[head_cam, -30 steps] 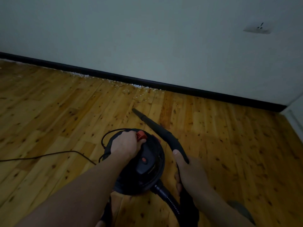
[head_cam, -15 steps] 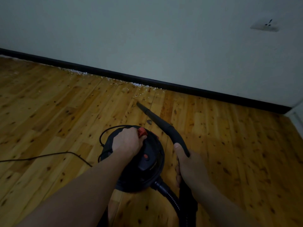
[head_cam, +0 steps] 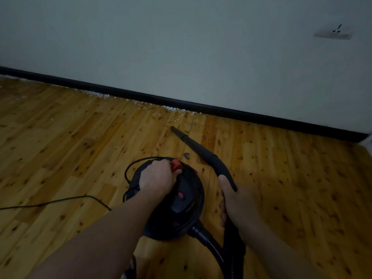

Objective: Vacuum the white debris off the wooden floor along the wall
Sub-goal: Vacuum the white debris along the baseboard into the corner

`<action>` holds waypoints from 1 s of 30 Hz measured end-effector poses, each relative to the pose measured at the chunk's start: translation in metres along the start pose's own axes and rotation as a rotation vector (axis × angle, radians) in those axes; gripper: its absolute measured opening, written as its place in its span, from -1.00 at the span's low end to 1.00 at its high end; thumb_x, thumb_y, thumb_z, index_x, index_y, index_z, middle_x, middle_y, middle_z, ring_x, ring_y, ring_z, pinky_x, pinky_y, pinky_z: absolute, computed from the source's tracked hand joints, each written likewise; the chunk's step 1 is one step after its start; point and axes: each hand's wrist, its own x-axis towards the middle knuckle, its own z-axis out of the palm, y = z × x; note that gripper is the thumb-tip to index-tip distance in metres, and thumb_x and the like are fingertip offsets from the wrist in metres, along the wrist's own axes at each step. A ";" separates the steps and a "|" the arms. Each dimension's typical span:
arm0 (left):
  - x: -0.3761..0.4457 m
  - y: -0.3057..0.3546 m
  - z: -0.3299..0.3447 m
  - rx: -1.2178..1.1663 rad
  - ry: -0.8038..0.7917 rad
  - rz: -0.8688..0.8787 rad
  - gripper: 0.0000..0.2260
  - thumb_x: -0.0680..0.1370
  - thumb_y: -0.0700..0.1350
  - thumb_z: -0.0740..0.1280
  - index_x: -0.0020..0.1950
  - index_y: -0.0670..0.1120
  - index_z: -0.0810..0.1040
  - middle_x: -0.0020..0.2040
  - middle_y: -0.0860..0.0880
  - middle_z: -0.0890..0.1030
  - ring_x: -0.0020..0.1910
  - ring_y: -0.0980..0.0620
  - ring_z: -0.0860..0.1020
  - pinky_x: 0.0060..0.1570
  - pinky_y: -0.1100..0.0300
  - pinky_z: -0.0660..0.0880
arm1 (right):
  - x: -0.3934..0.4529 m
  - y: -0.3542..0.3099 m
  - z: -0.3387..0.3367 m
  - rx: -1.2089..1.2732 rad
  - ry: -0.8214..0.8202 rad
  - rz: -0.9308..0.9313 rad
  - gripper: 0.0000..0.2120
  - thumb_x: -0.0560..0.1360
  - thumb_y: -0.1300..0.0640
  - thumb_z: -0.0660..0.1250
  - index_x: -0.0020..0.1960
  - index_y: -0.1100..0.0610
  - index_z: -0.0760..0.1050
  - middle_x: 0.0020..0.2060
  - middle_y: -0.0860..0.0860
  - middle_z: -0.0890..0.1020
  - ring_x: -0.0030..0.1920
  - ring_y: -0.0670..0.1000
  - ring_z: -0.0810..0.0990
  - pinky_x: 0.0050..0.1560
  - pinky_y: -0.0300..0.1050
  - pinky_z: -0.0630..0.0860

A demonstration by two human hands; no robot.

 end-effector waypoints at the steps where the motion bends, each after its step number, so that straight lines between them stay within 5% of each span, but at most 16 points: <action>1: 0.003 0.000 -0.001 0.001 -0.001 0.004 -0.63 0.63 0.26 0.30 0.06 -0.05 0.58 -0.12 -0.01 0.59 -0.23 -0.04 0.51 -0.26 0.07 0.41 | 0.004 0.000 0.000 0.004 0.004 -0.002 -0.49 0.69 -0.19 0.18 -0.21 0.20 0.47 -0.52 0.10 0.47 -0.58 0.04 0.46 -0.46 -0.09 0.44; 21: 0.000 -0.005 0.005 -0.085 0.030 0.027 -0.63 0.63 0.26 0.28 0.04 -0.05 0.57 -0.11 -0.03 0.59 -0.18 -0.07 0.55 -0.26 0.07 0.44 | 0.024 -0.013 0.019 -0.134 0.075 -0.062 -0.46 0.66 -0.25 0.21 -0.32 0.11 0.40 -0.46 0.08 0.47 -0.45 0.13 0.51 -0.31 0.00 0.50; 26: 0.004 -0.005 0.009 -0.067 0.047 0.031 -0.61 0.63 0.27 0.28 0.05 -0.06 0.57 -0.14 -0.01 0.54 -0.21 -0.06 0.50 -0.27 0.06 0.40 | 0.024 -0.023 0.031 -0.142 0.074 -0.087 -0.48 0.70 -0.16 0.19 -0.26 0.20 0.44 -0.54 0.05 0.49 -0.63 -0.02 0.49 -0.56 -0.18 0.45; 30: 0.005 -0.004 0.011 -0.073 0.045 0.039 -0.61 0.63 0.26 0.29 0.07 -0.06 0.60 -0.06 -0.06 0.64 -0.11 -0.10 0.62 -0.22 0.06 0.46 | 0.031 -0.025 0.033 -0.151 0.076 -0.069 -0.48 0.70 -0.18 0.19 -0.20 0.23 0.47 -0.56 0.05 0.49 -0.62 -0.01 0.50 -0.55 -0.16 0.46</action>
